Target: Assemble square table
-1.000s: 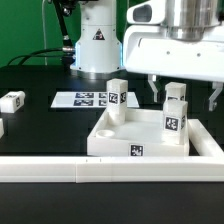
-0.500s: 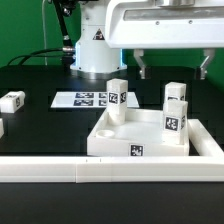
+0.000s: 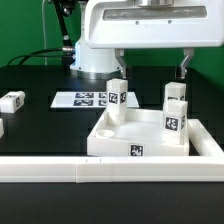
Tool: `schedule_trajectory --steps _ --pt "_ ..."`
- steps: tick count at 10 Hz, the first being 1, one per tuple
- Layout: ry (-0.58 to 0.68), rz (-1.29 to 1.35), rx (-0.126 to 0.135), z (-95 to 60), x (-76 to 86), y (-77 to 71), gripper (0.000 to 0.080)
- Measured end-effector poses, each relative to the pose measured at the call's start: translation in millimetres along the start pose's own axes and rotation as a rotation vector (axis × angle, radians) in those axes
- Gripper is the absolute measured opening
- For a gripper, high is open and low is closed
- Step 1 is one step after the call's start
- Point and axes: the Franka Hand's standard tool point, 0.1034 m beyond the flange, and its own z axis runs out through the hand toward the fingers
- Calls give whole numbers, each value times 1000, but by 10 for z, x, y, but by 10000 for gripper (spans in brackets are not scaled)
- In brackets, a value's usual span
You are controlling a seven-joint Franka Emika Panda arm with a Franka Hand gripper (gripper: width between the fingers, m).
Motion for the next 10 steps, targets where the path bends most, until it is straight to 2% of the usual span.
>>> schedule_trajectory --steps 1,2,4,5,6,7,10 --pt "0 -1 0 3 1 4 649" --pt "7 -74 4 17 -11 99 649" --pt "4 -131 8 9 -143 552 649" --pt "9 -168 2 15 -158 851 649" --pt "7 -148 -2 31 -147 980 649" --pt "7 -151 -3 30 -139 991 649" --pt "9 -139 -10 26 -106 1208 649"
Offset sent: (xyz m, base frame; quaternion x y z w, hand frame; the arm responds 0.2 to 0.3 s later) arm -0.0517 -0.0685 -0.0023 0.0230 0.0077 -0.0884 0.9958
